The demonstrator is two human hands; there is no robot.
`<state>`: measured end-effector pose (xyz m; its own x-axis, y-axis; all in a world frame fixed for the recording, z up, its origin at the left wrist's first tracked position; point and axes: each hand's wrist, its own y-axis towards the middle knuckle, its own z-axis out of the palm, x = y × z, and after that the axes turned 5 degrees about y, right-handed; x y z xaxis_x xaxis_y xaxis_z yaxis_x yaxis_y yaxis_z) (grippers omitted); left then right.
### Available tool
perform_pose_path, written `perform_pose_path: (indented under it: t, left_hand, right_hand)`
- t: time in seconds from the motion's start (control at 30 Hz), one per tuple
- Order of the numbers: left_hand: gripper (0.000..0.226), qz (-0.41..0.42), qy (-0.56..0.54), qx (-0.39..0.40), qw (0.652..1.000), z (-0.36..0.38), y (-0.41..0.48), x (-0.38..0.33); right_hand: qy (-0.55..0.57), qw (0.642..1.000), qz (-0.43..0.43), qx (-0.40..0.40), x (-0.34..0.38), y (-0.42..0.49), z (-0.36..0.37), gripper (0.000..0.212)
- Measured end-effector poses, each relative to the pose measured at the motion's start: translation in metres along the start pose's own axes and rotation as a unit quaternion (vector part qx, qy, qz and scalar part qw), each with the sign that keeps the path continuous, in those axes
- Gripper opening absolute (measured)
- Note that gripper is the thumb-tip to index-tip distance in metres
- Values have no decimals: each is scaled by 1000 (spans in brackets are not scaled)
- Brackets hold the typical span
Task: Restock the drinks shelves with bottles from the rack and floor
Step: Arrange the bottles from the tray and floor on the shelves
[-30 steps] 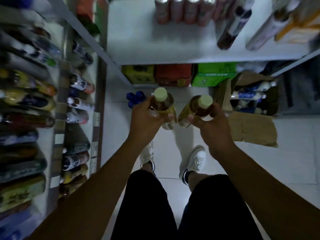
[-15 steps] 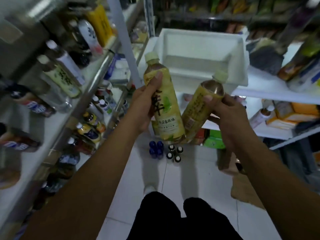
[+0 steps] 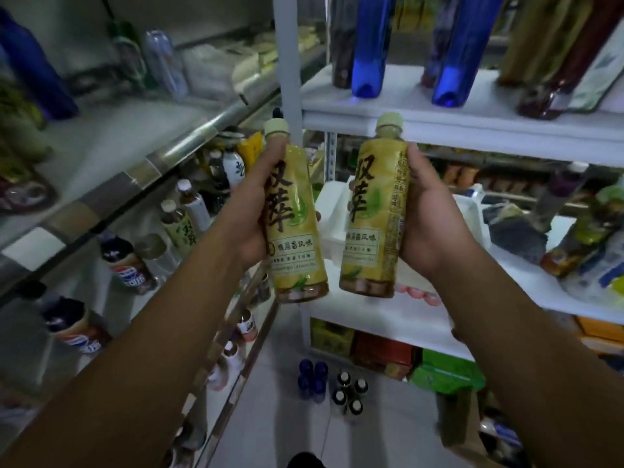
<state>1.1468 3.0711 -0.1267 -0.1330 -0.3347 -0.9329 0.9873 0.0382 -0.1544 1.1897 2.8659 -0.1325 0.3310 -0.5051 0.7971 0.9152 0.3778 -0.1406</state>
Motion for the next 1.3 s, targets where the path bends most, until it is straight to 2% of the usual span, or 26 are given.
perform_pose_path:
  t: [0.07, 0.17, 0.3, 0.4, 0.53, 0.63, 0.73, 0.8, 0.97, 1.03, 1.1, 1.2, 1.3]
  left_hand:
    - [39, 21, -12, 8, 1000, -7, 1, -17]
    - [36, 24, 8, 3, 1000, -17, -1, -42]
    - [32, 7, -4, -33, 999, -34, -6, -75]
    - [26, 17, -1, -34, 999, -55, -10, -94]
    - [21, 45, 44, -32, 998, -86, -15, -109]
    - [25, 48, 112, -79, 989, -100, -14, -114]
    - [26, 38, 112, -121, 986, -106, -16, -117]
    - [29, 35, 118, -152, 981, -105, -17, -117]
    - [44, 39, 196, -272, 941, -90, -27, -120]
    - [54, 41, 216, -303, 927, -82, -33, -129]
    - [55, 49, 231, -328, 915, -77, -39, -141]
    - [40, 50, 259, -353, 898, -76, -39, -165]
    - [34, 32, 284, -386, 877, -83, -34, -194]
  right_hand:
    - [23, 999, 19, 37, 5, 8, 18, 61]
    - [11, 994, 34, 100, 3, 20, 41, 74]
    - [3, 988, 48, 148, -7, 40, 73, 57]
    - [-17, 989, 52, 140, -17, 56, 95, 55]
    - [-49, 985, 87, 140, -34, 74, 121, 71]
    - [-79, 978, 98, 168, -42, 84, 132, 71]
    - [-93, 972, 104, 190, -46, 92, 140, 64]
    - [-81, 967, 122, 210, -48, 98, 142, 69]
    - [-69, 935, 210, 279, -40, 108, 140, 88]
    - [-115, 921, 201, 312, -35, 107, 143, 98]
    - [-136, 907, 190, 350, -34, 105, 150, 102]
    - [-122, 903, 171, 374, -35, 106, 161, 90]
    - [-124, 913, 152, 358, -37, 117, 177, 80]
